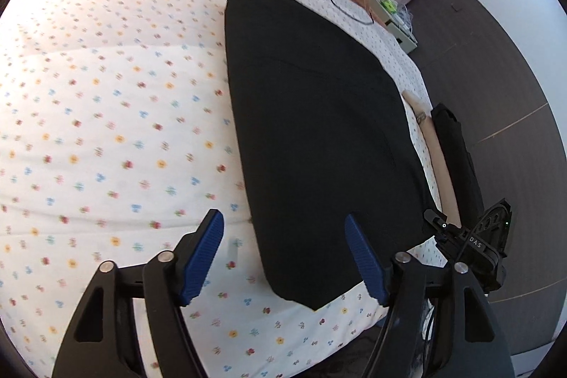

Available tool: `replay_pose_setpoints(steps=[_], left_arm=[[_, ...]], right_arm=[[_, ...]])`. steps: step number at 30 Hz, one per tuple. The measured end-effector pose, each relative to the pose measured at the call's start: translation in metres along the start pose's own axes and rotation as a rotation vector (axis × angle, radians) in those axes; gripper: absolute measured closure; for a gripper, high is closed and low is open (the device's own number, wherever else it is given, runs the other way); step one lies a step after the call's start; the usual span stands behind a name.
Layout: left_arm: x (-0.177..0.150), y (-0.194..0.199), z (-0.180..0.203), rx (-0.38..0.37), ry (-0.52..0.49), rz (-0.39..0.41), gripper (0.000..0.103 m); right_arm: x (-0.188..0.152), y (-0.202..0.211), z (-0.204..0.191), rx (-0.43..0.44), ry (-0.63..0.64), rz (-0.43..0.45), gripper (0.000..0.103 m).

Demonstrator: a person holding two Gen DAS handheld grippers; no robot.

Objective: Fold large clothes
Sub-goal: 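Press the folded black jacket flat with both tools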

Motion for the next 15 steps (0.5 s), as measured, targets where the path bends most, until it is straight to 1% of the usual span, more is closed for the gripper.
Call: replay_pose_setpoints(steps=[4,5,7,8,10,11,12,13,15], left_arm=[[-0.003,-0.016,0.003,-0.001,-0.008,-0.034,0.033],[-0.002,-0.020,0.005,0.001,-0.010,-0.038,0.033],[0.000,-0.024,0.005,0.006,-0.008,-0.041,0.033],[0.003,-0.025,0.005,0.006,-0.005,-0.040,0.033],[0.008,-0.027,0.005,-0.001,0.001,-0.035,0.033],[0.012,-0.028,0.005,-0.004,0.004,-0.031,0.033],[0.015,-0.028,0.004,-0.005,0.006,-0.028,0.033],[0.018,-0.030,0.004,-0.005,0.008,-0.025,0.033],[0.025,-0.031,0.002,-0.007,0.015,-0.019,0.033]], right_arm=[[-0.006,0.001,0.004,0.028,-0.004,-0.018,0.093],[-0.004,0.003,0.004,0.044,-0.004,-0.026,0.090],[0.000,0.008,0.005,0.060,-0.010,-0.036,0.087],[0.002,0.009,0.007,0.060,-0.010,-0.041,0.083],[0.007,0.015,0.007,0.034,0.007,-0.035,0.063],[0.013,0.020,0.005,0.021,0.029,-0.021,0.041],[0.017,0.022,0.004,0.022,0.041,-0.013,0.029],[0.023,0.023,0.003,0.029,0.051,-0.008,0.029],[0.030,0.018,0.000,0.035,0.062,-0.028,0.029]])
Point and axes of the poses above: each gripper's, at about its wrist camera, not at the fingertips, and y roughly against the way its jaws point, z to its right, x to its top, the point moved 2 cm from there along -y, roughly the way its jaws point, and after that the axes turned 10 degrees about y, right-handed, at the moved point
